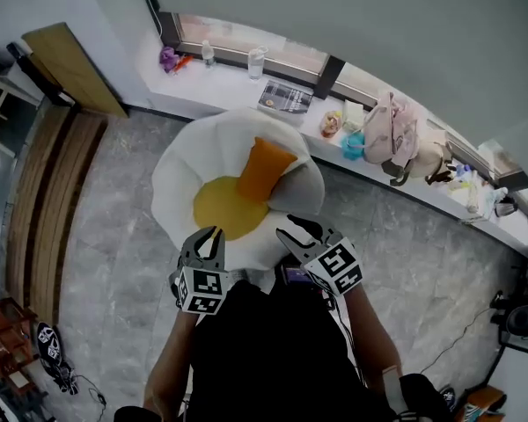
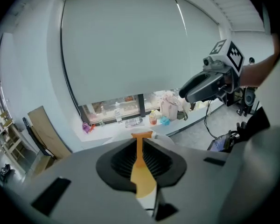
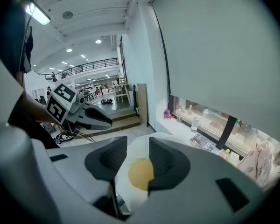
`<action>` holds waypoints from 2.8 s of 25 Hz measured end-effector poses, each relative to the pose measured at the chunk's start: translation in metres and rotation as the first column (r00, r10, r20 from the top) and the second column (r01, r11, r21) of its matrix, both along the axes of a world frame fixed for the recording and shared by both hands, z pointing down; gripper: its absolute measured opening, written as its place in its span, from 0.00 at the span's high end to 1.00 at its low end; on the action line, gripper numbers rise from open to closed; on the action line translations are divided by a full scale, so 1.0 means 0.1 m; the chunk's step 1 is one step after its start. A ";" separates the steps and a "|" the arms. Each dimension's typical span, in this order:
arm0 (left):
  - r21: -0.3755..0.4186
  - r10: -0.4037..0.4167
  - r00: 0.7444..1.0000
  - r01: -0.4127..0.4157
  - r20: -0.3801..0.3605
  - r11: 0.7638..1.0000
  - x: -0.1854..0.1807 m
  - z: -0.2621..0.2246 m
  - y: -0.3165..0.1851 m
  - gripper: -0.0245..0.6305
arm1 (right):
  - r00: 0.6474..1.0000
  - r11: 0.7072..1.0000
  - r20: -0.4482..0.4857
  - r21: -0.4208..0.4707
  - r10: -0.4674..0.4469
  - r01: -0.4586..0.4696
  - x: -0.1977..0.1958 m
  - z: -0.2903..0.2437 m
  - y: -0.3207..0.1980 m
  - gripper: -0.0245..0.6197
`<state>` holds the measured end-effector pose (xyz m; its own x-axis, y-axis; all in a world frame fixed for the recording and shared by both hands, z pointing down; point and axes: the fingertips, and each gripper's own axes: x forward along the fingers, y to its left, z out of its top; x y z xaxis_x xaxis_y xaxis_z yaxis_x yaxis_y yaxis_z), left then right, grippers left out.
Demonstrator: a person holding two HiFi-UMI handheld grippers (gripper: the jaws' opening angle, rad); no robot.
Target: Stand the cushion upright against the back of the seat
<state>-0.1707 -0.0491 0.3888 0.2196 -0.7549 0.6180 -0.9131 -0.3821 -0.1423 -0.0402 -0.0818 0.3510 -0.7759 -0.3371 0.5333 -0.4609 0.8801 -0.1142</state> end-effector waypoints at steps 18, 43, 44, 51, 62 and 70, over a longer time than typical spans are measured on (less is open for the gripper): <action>0.078 0.180 0.978 -0.172 -0.109 0.982 -0.09 -0.32 0.61 0.94 | 0.994 0.994 -0.014 0.035 0.109 -0.108 -0.04 -0.31 0.95 0.92; 0.091 0.323 0.923 -0.311 -0.209 0.946 1.51 -0.57 1.70 0.94 | 0.963 0.981 0.214 0.073 0.162 -0.181 1.26 -0.78 2.12 0.94; 0.093 0.323 0.924 -0.310 -0.205 0.946 1.58 -0.58 1.79 0.94 | 0.961 0.981 0.225 0.068 0.161 -0.180 1.32 -0.78 2.21 0.94; 0.062 0.260 0.934 -0.253 -0.246 0.966 1.88 -0.57 2.48 0.94 | 0.949 0.991 0.288 0.002 0.129 -0.136 1.64 -0.67 2.79 0.93; 0.106 0.207 0.948 -0.186 -0.241 0.977 1.95 -0.76 3.01 0.94 | 0.949 0.999 0.316 0.037 -0.011 -0.001 1.57 -0.74 3.20 0.94; 0.123 0.185 0.946 -0.158 -0.264 0.980 1.81 -0.86 3.10 0.94 | 0.940 0.998 0.337 0.048 -0.050 0.036 1.48 -0.85 3.33 0.94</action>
